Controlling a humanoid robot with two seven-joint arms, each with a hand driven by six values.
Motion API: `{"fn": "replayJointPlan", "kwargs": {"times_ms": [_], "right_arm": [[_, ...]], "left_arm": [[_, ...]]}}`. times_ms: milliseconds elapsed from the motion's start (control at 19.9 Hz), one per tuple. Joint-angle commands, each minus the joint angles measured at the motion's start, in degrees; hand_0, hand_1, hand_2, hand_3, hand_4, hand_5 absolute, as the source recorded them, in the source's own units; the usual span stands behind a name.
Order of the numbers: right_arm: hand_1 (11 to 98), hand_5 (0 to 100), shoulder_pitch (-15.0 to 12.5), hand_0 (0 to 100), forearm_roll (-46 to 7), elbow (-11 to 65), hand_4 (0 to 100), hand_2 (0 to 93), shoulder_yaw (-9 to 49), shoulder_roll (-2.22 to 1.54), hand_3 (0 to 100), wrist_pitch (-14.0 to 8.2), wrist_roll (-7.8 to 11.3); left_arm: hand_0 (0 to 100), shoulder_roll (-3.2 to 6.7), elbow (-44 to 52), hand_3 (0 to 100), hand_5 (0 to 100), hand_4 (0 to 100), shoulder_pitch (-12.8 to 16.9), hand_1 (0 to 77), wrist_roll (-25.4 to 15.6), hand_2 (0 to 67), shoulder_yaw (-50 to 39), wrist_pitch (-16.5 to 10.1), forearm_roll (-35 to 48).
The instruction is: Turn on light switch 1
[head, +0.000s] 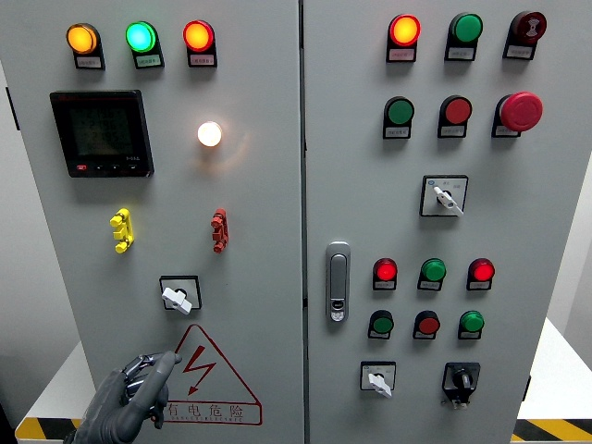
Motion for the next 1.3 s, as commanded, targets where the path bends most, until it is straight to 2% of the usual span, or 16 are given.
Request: {"fn": "replayJointPlan", "kwargs": {"times_ms": [0, 100, 150, 201, 251, 301, 351, 451, 552, 752, 903, 953, 1053, 1103, 1153, 1253], "right_arm": [[19.8, 11, -0.01, 0, 0.0, 0.0, 19, 0.0, 0.01, -0.03, 20, -0.05, 0.01], [19.7, 11, -0.01, 0, 0.0, 0.0, 19, 0.0, 0.09, 0.06, 20, 0.04, 0.01], [19.8, 11, -0.01, 0, 0.0, 0.0, 19, 0.0, 0.01, -0.02, 20, -0.05, 0.01], [19.8, 11, -0.01, 0, 0.0, 0.0, 19, 0.0, 0.01, 0.06, 20, -0.05, 0.01], [19.8, 11, -0.01, 0, 0.0, 0.0, 19, 0.0, 0.01, -0.02, 20, -0.05, 0.01], [19.8, 11, -0.01, 0, 0.0, 0.0, 19, 0.0, 0.01, 0.06, 20, 0.04, 0.01], [19.1, 11, -0.01, 0, 0.0, 0.0, 19, 0.0, 0.01, -0.02, 20, -0.05, 0.01], [19.4, 11, -0.01, 0, 0.0, 0.0, 19, 0.0, 0.01, -0.03, 20, 0.04, 0.01], [19.5, 11, -0.01, 0, 0.0, 0.0, 19, 0.0, 0.01, 0.06, 20, 0.04, 0.01], [19.6, 11, -0.01, 0, 0.0, 0.0, 19, 0.0, 0.01, 0.06, 20, 0.04, 0.01], [19.7, 11, -0.01, 0, 0.0, 0.0, 19, 0.0, 0.01, -0.03, 20, 0.04, 0.01], [19.7, 11, -0.01, 0, 0.0, 0.0, 19, 0.0, 0.01, 0.06, 20, 0.04, 0.01], [19.7, 11, -0.01, 0, 0.0, 0.0, 19, 0.0, 0.09, 0.06, 20, -0.05, 0.01], [19.7, 11, -0.01, 0, 0.0, 0.0, 19, 0.0, 0.01, 0.06, 20, -0.05, 0.01], [19.8, 11, -0.01, 0, 0.0, 0.0, 19, 0.0, 0.01, -0.02, 20, 0.04, 0.01], [19.8, 11, -0.01, 0, 0.0, 0.0, 19, 0.0, 0.01, -0.03, 20, -0.05, 0.01]], "left_arm": [[0, 2.34, 0.36, 80, 79, 92, 4.36, 30.7, -1.91, 31.6, 0.28, -0.7, -5.38], [0, 4.09, 0.8, 77, 75, 88, 8.23, 29.2, -2.97, 31.0, 1.59, -1.31, -8.29], [0, 5.32, 1.85, 75, 75, 87, 10.33, 28.7, -4.19, 30.6, 2.55, -1.4, -9.09], [0, 5.86, 2.73, 73, 75, 85, 12.1, 28.4, -5.33, 30.2, 3.17, -1.32, -9.18], [0, 6.21, 4.3, 73, 75, 85, 13.85, 28.1, -6.39, 30.1, 3.7, -1.4, -9.27], [0, 6.13, 6.23, 72, 75, 85, 14.92, 26.8, -7.01, 29.8, 4.05, -1.4, -9.36], [0, 6.13, 8.86, 71, 76, 85, 15.8, 26.2, -8.06, 29.6, 4.58, -1.4, -9.62], [0, 6.21, 14.74, 70, 76, 83, 17.47, 25.9, -12.0, 29.3, 7.03, -1.4, -10.84], [0, 6.3, 22.56, 70, 75, 83, 17.83, 25.9, -15.61, 29.1, 9.84, -1.4, -13.04], [0, 7.7, 40.84, 68, 72, 81, 17.22, 23.1, -24.05, 28.7, 20.55, -1.49, -18.48], [0, 9.9, 52.62, 68, 72, 80, 14.85, 19.4, -28.8, 28.5, 31.7, -2.45, -28.3], [0, 10.08, 56.4, 68, 72, 80, 13.97, 18.6, -30.2, 28.4, 35.48, -3.67, -31.65], [0, 9.73, 66.58, 65, 71, 77, 12.12, 17.6, -33.02, 28.2, 44.01, -9.19, -39.47], [0, 9.38, 71.24, 60, 68, 72, 11.42, 17.0, -33.55, 28.1, 47.79, -13.4, -42.72], [0, 8.68, 75.82, 55, 65, 68, 10.89, 16.7, -33.65, 28.0, 52.09, -18.84, -46.41], [0, 7.54, 81.98, 33, 54, 52, 10.8, 15.9, -33.56, 24.6, 57.99, -24.58, -52.48]]}}
